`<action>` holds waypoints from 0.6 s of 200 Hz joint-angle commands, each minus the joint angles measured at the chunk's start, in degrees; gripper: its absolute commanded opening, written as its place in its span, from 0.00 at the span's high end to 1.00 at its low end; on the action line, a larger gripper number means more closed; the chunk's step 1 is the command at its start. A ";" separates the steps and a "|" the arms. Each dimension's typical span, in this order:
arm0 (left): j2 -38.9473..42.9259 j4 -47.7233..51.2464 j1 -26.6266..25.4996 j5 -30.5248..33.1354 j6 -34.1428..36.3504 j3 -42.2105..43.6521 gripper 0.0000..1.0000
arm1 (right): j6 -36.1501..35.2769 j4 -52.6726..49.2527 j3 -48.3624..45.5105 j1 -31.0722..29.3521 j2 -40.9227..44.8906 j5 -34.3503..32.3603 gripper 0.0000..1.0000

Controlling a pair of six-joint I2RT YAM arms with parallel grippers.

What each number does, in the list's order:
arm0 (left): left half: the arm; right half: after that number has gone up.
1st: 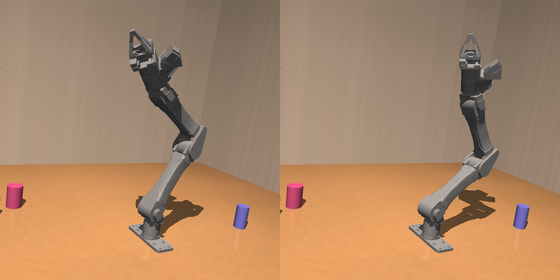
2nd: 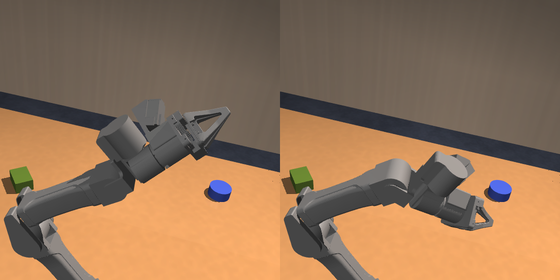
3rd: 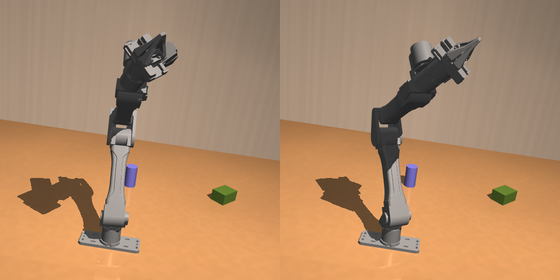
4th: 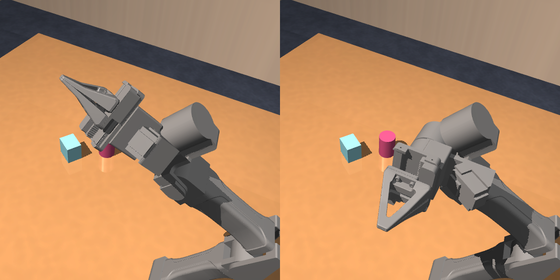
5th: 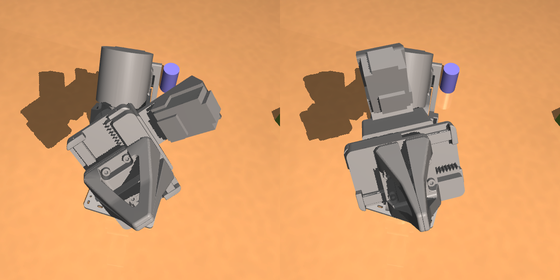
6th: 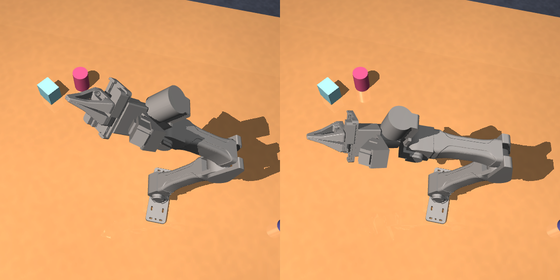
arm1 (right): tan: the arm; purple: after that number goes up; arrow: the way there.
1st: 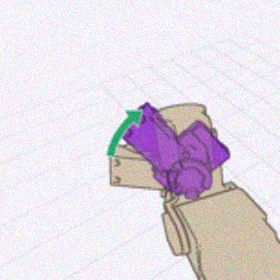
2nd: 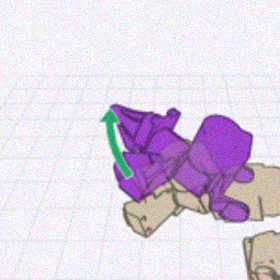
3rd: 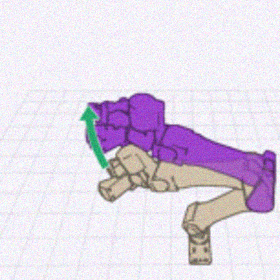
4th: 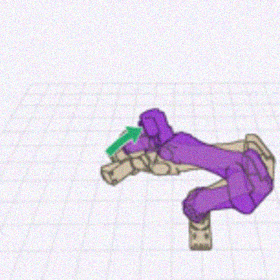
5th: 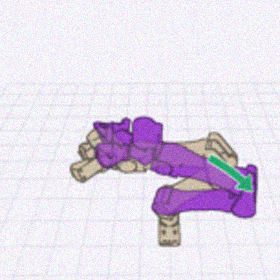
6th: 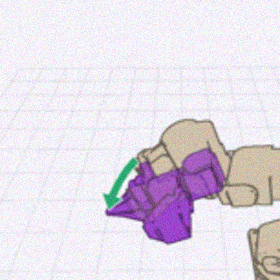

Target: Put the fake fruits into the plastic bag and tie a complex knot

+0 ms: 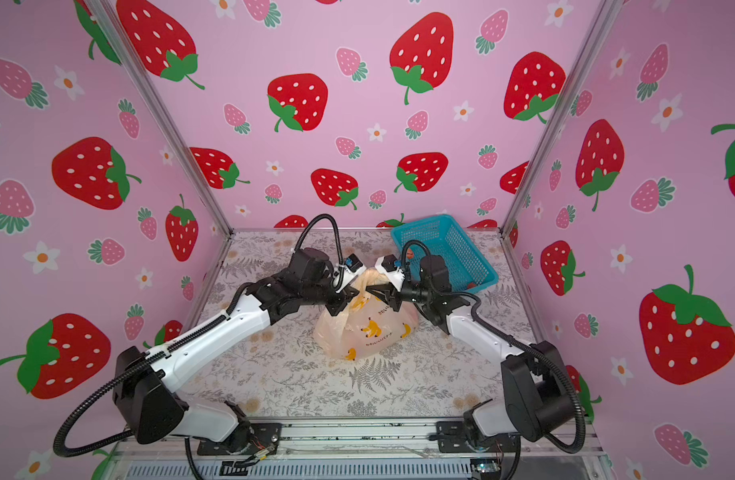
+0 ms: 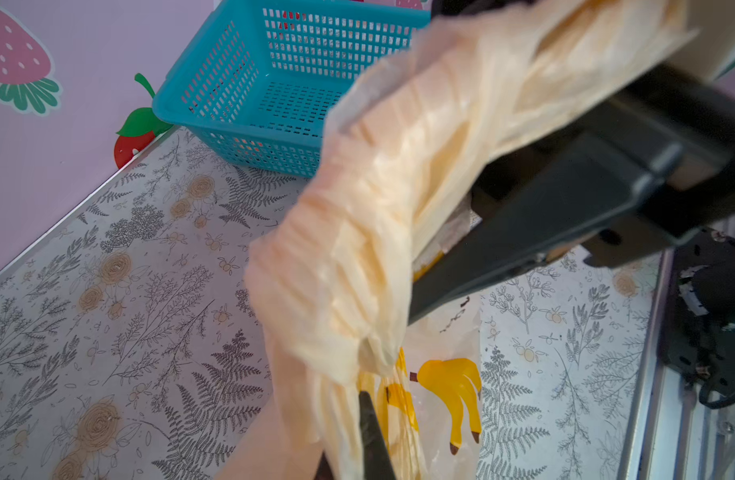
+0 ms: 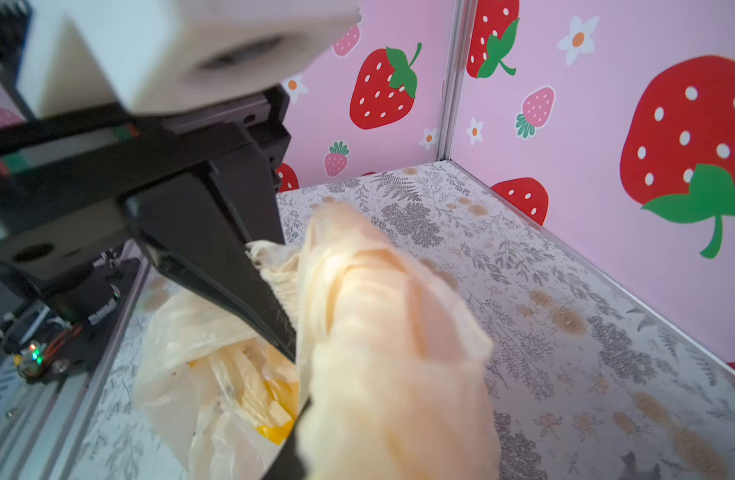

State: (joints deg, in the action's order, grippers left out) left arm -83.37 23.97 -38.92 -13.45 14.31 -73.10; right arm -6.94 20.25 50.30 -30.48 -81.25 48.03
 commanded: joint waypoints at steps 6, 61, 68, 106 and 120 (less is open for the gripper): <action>-1.15 1.13 -0.29 1.14 3.67 -3.27 1.00 | -6.48 -5.97 3.76 1.06 0.89 3.93 0.61; -1.51 0.99 -0.30 0.41 6.17 -4.05 1.00 | -12.67 -16.19 11.10 2.13 -3.27 8.04 0.40; -1.62 1.04 -0.31 0.36 6.34 -4.20 1.00 | -13.50 -17.64 11.81 2.42 -3.63 7.90 0.37; -1.64 1.12 -0.29 0.36 7.40 -4.51 1.00 | -16.62 -22.95 13.17 5.16 -3.45 7.00 0.28; -1.70 0.99 -0.29 0.32 7.92 -4.34 1.00 | -16.99 -23.10 12.29 6.26 -2.45 7.09 0.22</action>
State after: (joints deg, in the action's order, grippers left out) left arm -84.09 24.51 -38.92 -12.62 19.97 -74.96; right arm -19.79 1.19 62.37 -26.04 -84.77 53.63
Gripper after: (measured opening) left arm 0.041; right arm 0.744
